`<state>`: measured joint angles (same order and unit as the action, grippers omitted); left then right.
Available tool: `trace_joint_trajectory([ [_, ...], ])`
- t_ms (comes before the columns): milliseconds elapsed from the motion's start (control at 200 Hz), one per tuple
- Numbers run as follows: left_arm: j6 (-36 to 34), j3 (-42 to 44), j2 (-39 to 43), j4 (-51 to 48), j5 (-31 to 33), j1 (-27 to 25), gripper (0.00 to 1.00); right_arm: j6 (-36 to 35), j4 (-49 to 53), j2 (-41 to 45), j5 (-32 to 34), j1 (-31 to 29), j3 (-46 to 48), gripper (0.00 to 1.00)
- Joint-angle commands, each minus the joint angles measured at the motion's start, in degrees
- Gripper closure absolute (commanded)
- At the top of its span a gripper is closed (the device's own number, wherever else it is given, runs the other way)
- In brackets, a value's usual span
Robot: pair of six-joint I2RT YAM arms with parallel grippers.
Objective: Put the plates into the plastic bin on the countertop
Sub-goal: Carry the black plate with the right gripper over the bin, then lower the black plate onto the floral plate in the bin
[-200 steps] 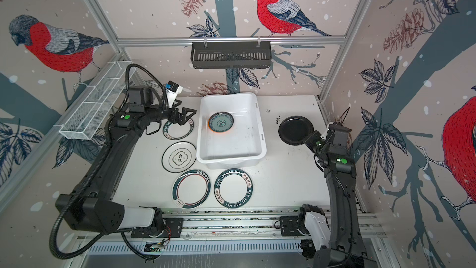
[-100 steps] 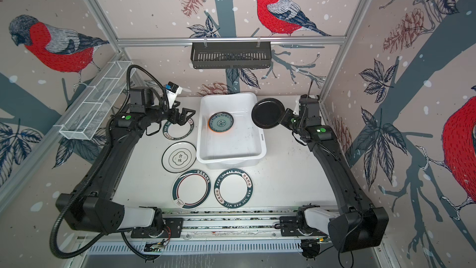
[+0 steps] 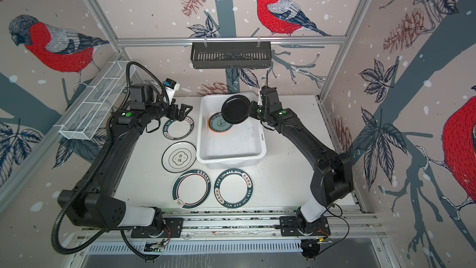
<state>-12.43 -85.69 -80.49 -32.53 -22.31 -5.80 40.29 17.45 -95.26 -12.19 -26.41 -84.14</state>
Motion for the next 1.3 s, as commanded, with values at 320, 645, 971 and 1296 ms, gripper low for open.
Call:
trace_joint_trajectory([
  [320,-2.21,-0.31,0.68,-1.3,-3.66,0.0,0.03,-3.71,-2.67,-18.33,-2.42,-3.08,-13.38,0.97],
  [645,-2.51,-0.53,0.84,-1.96,-3.54,0.0,0.03,-5.3,-0.04,-28.1,-2.55,-2.83,-19.33,0.96],
  [971,-2.87,-0.23,0.35,-2.23,-3.38,0.0,0.03,-4.87,2.78,-36.85,-3.28,-2.38,-27.62,0.96],
  [1296,-2.82,-2.65,-1.9,-2.35,-3.35,0.09,0.03,-4.61,6.48,-41.72,-3.7,-2.06,-33.21,0.95],
])
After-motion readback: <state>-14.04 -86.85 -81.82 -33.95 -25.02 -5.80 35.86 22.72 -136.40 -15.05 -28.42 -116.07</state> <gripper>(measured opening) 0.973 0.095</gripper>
